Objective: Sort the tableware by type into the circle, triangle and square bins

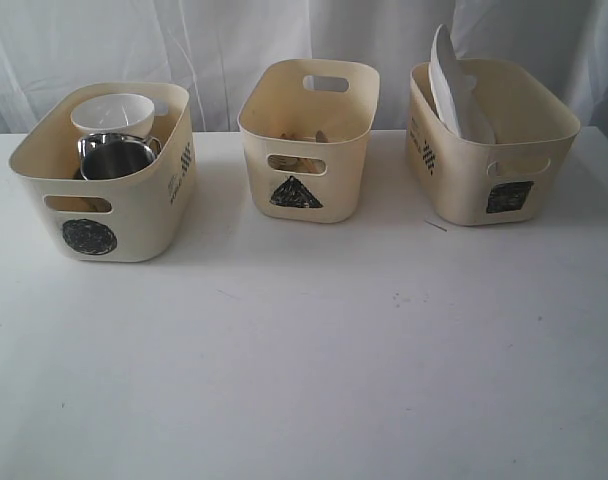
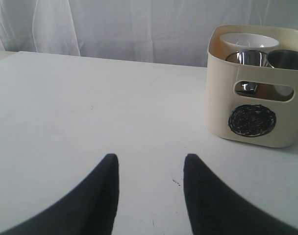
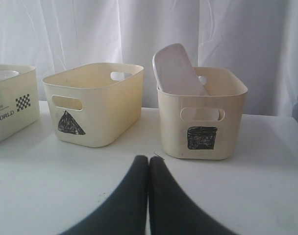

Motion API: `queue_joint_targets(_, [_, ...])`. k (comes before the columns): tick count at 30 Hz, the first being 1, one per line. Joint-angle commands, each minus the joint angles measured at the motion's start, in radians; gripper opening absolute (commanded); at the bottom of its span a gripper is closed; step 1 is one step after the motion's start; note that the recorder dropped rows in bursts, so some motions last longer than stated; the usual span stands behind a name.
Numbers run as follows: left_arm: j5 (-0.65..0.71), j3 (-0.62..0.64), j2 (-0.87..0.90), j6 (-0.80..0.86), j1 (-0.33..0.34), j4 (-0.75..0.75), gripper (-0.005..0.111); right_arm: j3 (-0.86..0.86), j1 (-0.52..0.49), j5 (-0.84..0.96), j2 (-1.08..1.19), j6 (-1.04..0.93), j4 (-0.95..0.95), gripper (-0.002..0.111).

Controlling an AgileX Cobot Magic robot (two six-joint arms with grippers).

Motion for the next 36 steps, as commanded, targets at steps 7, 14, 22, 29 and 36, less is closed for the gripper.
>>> queue_joint_targets(7, [0.0,0.003,-0.005,-0.001,0.003,-0.005,0.047,0.005,-0.006,0.007,-0.006,0.0,0.002,0.0])
queue_joint_targets(14, [0.0,0.003,-0.005,-0.001,0.003,-0.005,0.047,0.005,-0.006,0.007,-0.006,0.0,0.002,0.0])
queue_joint_targets(22, [0.0,0.003,-0.005,-0.001,0.003,-0.005,0.047,0.005,-0.006,0.007,-0.006,0.0,0.004,0.0])
queue_joint_targets(29, [0.0,0.003,-0.005,-0.001,0.003,-0.005,0.047,0.005,-0.006,0.007,-0.006,0.023,0.002,0.0])
queue_joint_targets(36, [0.0,0.003,-0.005,-0.001,0.003,-0.005,0.047,0.005,-0.006,0.007,-0.006,0.023,0.002,0.0])
